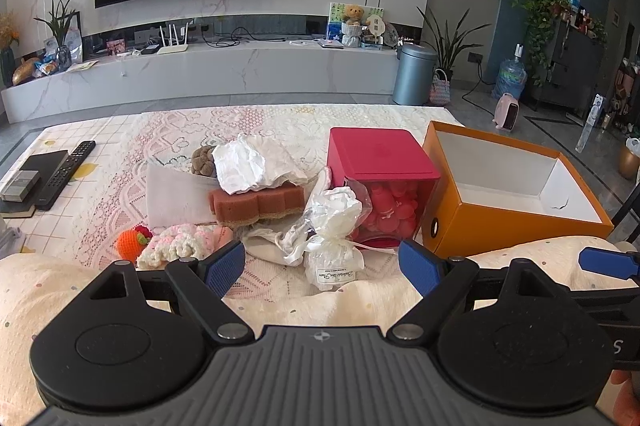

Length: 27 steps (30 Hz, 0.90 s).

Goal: Organize soft objects

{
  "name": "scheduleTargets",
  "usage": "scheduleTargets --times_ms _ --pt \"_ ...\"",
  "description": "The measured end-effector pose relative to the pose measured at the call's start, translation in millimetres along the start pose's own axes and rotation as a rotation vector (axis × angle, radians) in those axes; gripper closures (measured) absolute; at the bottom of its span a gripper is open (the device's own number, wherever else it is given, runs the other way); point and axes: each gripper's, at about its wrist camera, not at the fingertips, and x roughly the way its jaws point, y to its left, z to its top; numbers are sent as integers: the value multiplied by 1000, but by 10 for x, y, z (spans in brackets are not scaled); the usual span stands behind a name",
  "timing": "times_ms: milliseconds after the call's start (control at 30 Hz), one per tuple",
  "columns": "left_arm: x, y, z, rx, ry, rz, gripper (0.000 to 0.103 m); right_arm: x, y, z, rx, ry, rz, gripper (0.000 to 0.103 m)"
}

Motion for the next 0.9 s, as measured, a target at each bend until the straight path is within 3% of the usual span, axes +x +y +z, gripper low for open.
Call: scheduleTargets --times_ms 900 --pt "15 30 -8 -13 3 -2 2 -2 20 -19 0 -24 31 3"
